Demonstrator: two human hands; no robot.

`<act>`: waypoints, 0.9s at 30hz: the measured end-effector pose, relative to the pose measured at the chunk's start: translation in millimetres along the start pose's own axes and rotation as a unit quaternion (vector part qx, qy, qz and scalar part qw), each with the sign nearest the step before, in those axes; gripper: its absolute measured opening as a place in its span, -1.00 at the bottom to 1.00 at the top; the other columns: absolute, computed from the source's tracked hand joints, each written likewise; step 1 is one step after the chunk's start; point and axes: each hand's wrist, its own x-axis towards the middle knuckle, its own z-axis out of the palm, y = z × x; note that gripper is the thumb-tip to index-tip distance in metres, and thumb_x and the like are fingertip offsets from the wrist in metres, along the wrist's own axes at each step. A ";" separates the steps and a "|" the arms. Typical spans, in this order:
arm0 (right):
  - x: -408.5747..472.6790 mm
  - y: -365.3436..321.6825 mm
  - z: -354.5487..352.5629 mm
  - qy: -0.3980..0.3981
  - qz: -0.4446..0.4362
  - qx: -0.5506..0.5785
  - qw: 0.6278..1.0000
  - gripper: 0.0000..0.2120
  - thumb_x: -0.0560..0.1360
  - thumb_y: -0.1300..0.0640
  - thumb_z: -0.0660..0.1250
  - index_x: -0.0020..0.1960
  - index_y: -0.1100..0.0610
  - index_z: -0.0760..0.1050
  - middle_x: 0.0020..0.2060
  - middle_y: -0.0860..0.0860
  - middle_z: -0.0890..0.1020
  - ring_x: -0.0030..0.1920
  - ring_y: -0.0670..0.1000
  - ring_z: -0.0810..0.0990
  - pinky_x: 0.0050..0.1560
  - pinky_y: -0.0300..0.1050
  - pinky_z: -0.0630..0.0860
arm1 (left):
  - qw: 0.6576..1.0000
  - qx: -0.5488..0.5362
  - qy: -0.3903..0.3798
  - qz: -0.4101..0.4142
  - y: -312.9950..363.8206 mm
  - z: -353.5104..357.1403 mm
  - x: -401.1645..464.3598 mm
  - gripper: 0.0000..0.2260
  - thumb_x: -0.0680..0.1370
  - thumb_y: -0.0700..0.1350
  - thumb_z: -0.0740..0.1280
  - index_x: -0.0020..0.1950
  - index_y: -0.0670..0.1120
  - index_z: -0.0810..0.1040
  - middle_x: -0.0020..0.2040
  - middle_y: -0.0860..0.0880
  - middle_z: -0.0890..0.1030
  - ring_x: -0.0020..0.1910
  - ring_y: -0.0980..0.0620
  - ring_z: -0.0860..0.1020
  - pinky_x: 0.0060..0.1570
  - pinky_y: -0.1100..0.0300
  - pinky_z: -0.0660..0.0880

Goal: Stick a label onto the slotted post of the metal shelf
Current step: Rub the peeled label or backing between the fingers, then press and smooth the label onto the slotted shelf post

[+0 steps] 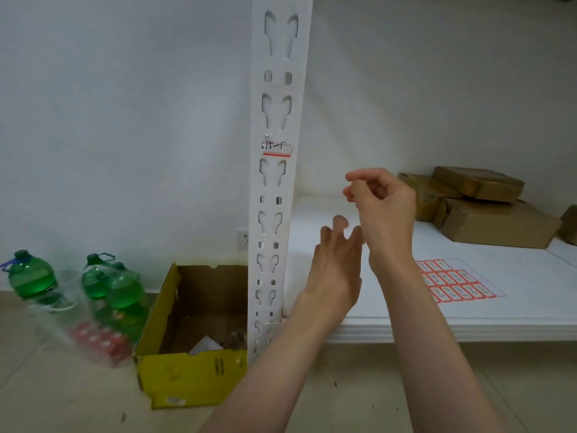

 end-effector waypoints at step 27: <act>-32.8 -71.3 66.8 -0.222 -0.008 0.103 0.970 -0.57 0.65 0.05 0.26 0.49 0.00 0.27 0.28 -0.08 0.55 0.18 -0.13 0.58 -0.08 -0.36 0.56 | 0.876 -0.361 0.314 -0.065 -55.2 -156.9 -10.0 -0.68 0.72 -0.05 0.03 0.30 0.08 0.54 0.11 0.11 0.62 0.02 0.18 0.58 -0.03 0.29 0.52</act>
